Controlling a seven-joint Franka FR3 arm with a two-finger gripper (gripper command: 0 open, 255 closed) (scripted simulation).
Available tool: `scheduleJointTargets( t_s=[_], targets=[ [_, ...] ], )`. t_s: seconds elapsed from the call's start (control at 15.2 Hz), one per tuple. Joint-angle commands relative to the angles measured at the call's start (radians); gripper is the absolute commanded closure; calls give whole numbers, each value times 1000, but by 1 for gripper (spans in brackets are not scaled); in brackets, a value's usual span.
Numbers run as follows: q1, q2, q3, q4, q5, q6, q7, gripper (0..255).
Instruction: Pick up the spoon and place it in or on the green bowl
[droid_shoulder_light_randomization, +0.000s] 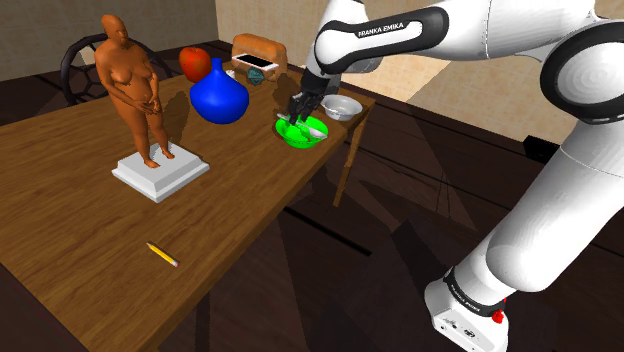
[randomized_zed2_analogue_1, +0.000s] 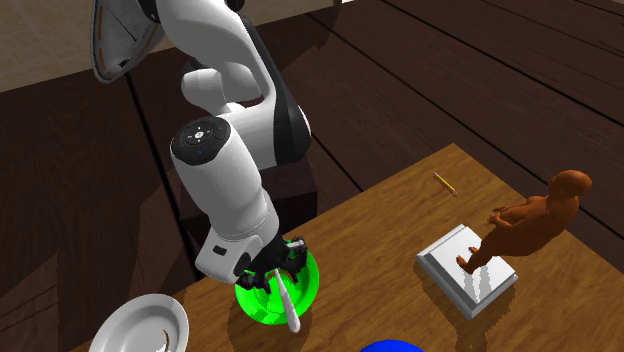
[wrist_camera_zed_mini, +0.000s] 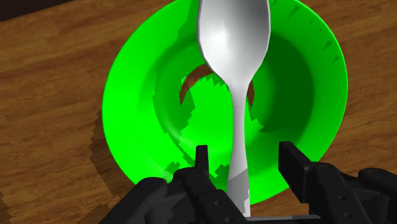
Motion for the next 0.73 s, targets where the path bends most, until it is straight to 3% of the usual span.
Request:
scheduleJointTargets(
  t_s=[0.0, 0.26, 0.53, 0.66],
  targets=[
    [0, 0, 0, 0, 0, 0, 0, 0],
    [0, 0, 0, 0, 0, 0, 0, 0],
    [-10, -60, -7, 49, 3, -110, -2, 0],
    [-9, -60, -7, 49, 3, -110, -2, 0]
  ],
)
